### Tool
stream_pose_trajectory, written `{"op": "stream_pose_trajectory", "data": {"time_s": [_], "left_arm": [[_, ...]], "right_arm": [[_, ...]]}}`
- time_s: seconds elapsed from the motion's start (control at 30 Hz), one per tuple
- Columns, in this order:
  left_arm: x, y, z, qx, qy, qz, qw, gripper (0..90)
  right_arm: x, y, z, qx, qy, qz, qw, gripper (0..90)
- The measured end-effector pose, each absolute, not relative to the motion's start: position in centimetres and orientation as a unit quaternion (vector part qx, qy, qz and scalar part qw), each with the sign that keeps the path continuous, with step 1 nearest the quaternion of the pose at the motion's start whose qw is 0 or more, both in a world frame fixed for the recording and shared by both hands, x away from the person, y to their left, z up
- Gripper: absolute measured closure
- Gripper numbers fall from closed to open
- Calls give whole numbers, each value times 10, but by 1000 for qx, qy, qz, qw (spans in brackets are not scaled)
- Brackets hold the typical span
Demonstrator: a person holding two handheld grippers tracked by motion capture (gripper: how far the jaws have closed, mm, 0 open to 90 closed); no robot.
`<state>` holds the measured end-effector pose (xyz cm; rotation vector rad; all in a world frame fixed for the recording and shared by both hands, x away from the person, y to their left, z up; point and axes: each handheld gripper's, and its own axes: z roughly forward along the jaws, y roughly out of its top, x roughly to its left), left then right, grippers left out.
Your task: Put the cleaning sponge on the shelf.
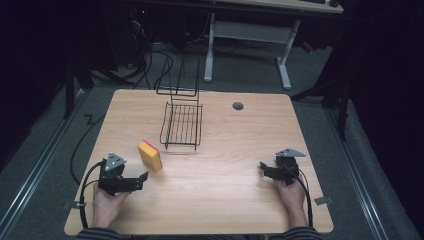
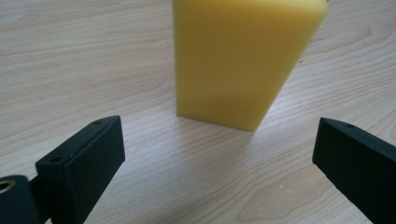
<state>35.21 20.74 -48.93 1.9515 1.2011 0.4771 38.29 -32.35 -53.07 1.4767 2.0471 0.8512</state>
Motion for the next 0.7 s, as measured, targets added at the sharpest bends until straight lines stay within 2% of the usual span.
{"op": "stream_pose_trajectory", "data": {"time_s": [0.7], "left_arm": [[372, 188, -485, 770, 466, 183, 395, 2]], "right_arm": [[383, -324, -531, 538, 747, 310, 236, 268]]}}
